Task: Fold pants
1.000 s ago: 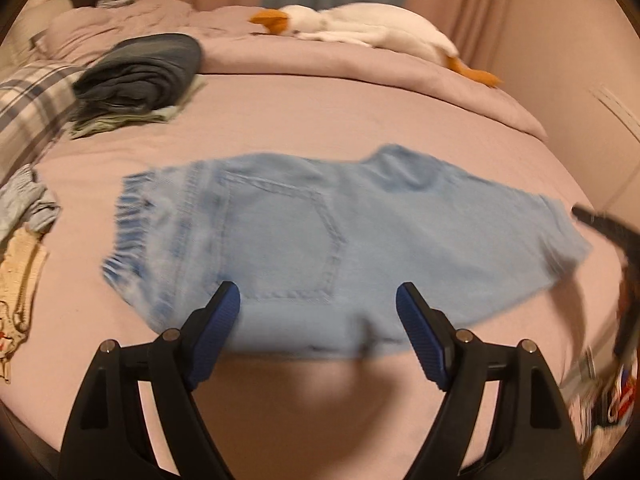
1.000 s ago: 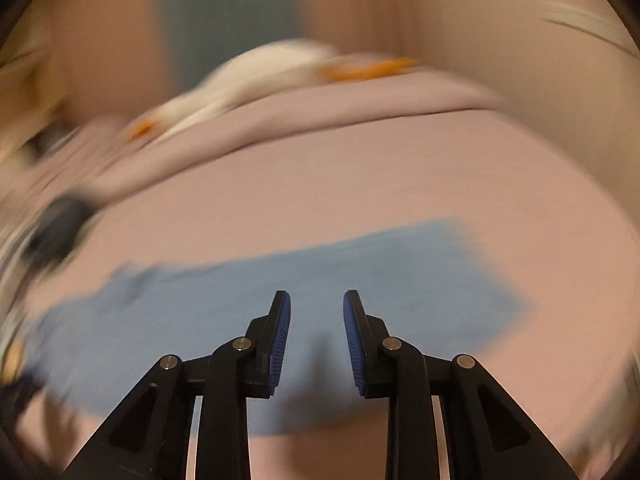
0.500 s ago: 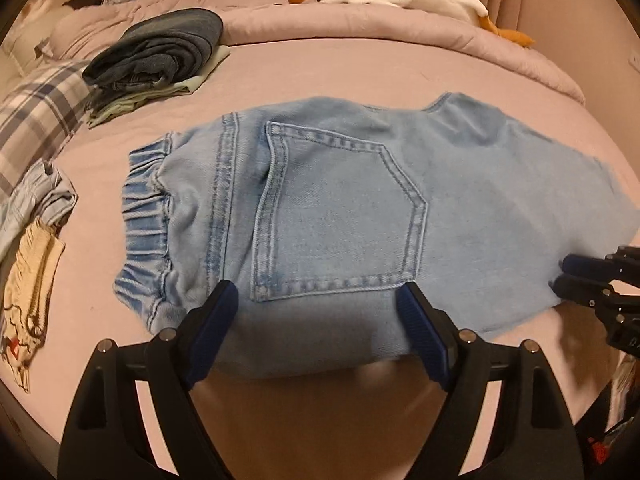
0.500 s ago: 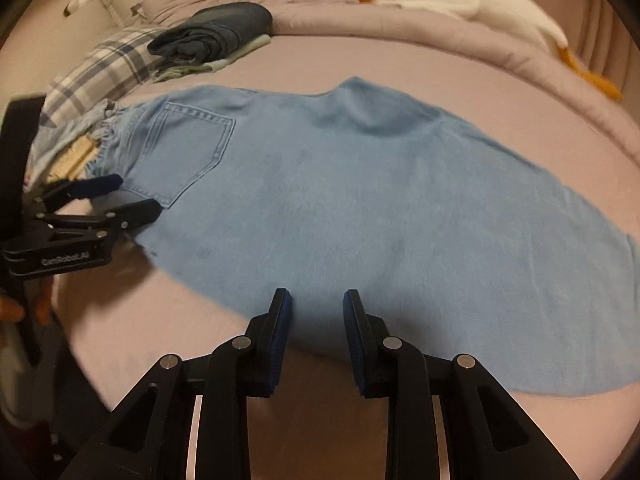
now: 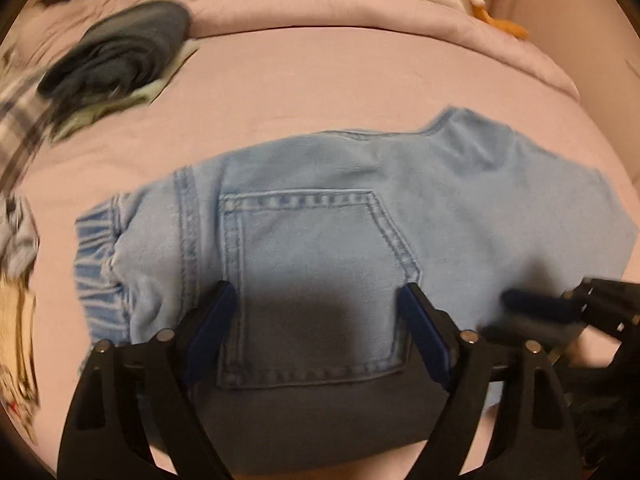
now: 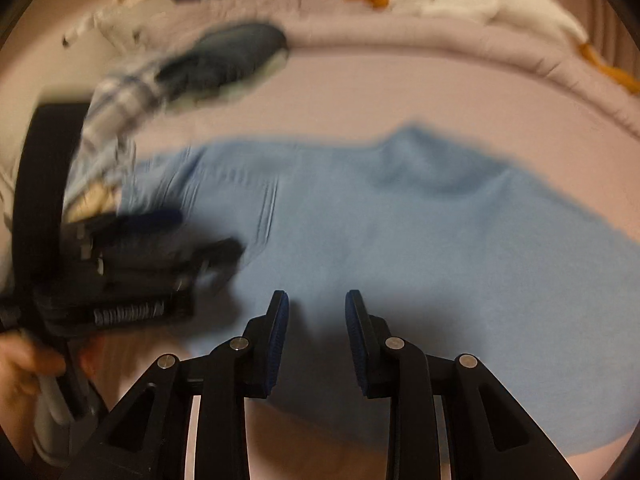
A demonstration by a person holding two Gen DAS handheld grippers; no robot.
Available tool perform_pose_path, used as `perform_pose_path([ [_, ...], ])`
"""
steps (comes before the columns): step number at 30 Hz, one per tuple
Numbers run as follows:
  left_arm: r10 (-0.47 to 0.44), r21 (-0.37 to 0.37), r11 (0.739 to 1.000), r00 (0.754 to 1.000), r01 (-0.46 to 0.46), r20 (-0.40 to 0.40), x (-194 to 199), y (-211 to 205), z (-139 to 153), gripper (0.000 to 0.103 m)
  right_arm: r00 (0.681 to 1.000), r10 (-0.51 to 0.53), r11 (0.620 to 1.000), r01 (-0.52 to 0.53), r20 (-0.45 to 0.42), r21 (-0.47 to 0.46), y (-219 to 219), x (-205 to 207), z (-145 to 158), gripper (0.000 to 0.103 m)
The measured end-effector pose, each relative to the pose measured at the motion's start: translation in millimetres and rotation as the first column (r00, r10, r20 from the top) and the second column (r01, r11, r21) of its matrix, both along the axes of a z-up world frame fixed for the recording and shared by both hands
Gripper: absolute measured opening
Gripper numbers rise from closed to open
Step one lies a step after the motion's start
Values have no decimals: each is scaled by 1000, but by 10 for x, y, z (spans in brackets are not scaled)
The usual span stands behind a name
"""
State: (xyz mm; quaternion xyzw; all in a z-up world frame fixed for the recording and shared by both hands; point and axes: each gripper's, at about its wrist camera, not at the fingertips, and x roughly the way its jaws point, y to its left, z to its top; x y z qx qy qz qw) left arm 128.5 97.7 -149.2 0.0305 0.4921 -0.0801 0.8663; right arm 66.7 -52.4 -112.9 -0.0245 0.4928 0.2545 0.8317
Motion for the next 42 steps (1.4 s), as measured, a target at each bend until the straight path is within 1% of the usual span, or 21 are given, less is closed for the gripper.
perform_pose_path([
  [1,-22,6,1000,1000,23,-13,24,-42,-13,96,1000,14,999,-14,16,-29,26,-47,-29,30],
  [2,-30,4,1000,999,31,-20,43,-62,-18,102,997,38,998,-34,70,-57,57,-137,-12,31],
  [3,-32,4,999,999,32,-19,58,-70,-25,101,996,58,996,-53,73,-73,81,-179,-2,33],
  [6,-27,-15,1000,1000,27,11,64,-59,9,101,997,78,996,-77,11,-51,44,-135,49,33],
  [7,-19,-38,999,999,20,26,35,-23,36,99,997,68,997,-69,-20,-25,4,-85,75,33],
  [8,-7,-57,998,999,10,43,-12,19,64,92,998,53,999,-53,-40,3,-41,-34,113,33],
  [9,3,-74,997,998,1,58,-72,71,87,87,999,38,999,-37,-37,19,-79,3,155,33],
  [11,14,-111,994,996,-4,84,-226,164,113,84,1000,7,1000,-7,-4,21,-158,73,245,33],
  [16,5,-103,995,989,10,146,-578,231,52,82,998,-13,1000,12,53,9,-112,279,385,33],
  [19,-6,-69,997,982,19,190,-720,227,-8,74,995,2,1000,-4,98,21,60,383,479,33],
  [22,11,-83,997,977,6,211,-727,289,-49,63,992,69,997,-73,110,35,277,501,481,33],
  [23,18,-89,996,977,1,211,-731,319,-49,60,990,96,994,-100,100,36,411,572,436,33],
  [25,21,-104,995,979,0,203,-725,350,-41,59,988,137,990,-140,72,36,617,670,358,33],
  [27,16,-102,995,979,5,202,-735,355,-48,59,983,180,983,-182,40,38,686,756,302,33],
  [28,12,-98,995,980,8,201,-731,354,-57,59,983,184,983,-185,21,12,823,848,212,33],
  [30,13,-99,995,980,7,200,-712,363,-61,59,986,169,985,-169,-9,-32,913,998,72,33],
  [33,24,-118,993,981,-1,192,-697,393,-50,60,992,106,994,-104,-69,25,886,1168,-4,33],
  [34,24,-122,993,981,0,191,-711,399,-48,60,992,103,994,-100,-73,37,853,1150,28,33],
  [36,22,-128,992,981,3,191,-727,413,-33,60,993,115,992,-113,-34,60,736,1005,170,33],
  [39,36,-165,986,983,-6,182,-767,463,24,59,990,137,986,-138,10,94,492,718,347,33],
  [42,66,-226,974,983,-26,171,-813,571,72,55,986,165,985,-165,2,56,275,395,308,33],
])
